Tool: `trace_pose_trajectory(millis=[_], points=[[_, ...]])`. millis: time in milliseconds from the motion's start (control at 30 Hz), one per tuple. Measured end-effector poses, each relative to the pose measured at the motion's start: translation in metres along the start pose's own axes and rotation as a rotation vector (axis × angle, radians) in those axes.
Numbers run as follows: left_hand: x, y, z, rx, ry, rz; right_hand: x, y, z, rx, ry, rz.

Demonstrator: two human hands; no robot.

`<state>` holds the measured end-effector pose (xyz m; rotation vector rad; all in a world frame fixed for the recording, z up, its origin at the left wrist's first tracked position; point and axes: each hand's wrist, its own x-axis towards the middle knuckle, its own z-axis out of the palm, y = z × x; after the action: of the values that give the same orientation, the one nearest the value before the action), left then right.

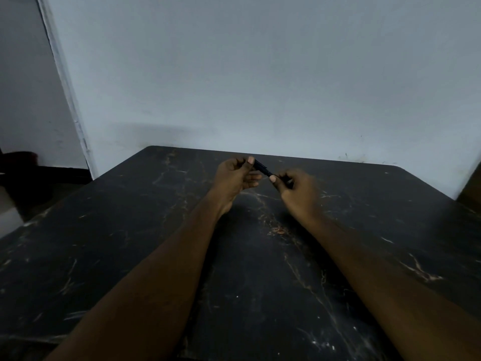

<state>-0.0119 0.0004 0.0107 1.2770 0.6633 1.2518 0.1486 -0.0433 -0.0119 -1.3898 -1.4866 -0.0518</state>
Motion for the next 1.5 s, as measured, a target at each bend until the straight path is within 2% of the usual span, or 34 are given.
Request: trace_pose_trajectory(millis=[633,800,967,1133,1267,1400,1500], points=[[-0.003,-0.011,-0.008,0.019,0.004,0.007,-0.004,-0.013,-0.004,0.047,-0.123,0.121],[-0.003,-0.010,-0.006,0.011,0.039,0.011,-0.002,-0.013,-0.001,0.059,-0.144,0.109],[-0.003,-0.008,-0.002,0.080,0.157,0.026,0.001,-0.014,-0.003,-0.048,-0.221,0.001],[0.000,-0.007,-0.004,0.289,0.250,0.042,0.007,-0.007,-0.011,-0.074,-0.151,-0.017],[0.001,-0.006,-0.006,0.604,0.254,0.089,0.012,0.005,-0.035,-0.354,-0.075,0.091],[0.001,-0.009,-0.007,0.825,0.163,0.100,0.010,0.009,-0.051,-0.551,-0.212,0.211],[0.002,-0.013,-0.007,0.952,0.108,0.076,0.011,0.007,-0.055,-0.557,-0.286,0.253]])
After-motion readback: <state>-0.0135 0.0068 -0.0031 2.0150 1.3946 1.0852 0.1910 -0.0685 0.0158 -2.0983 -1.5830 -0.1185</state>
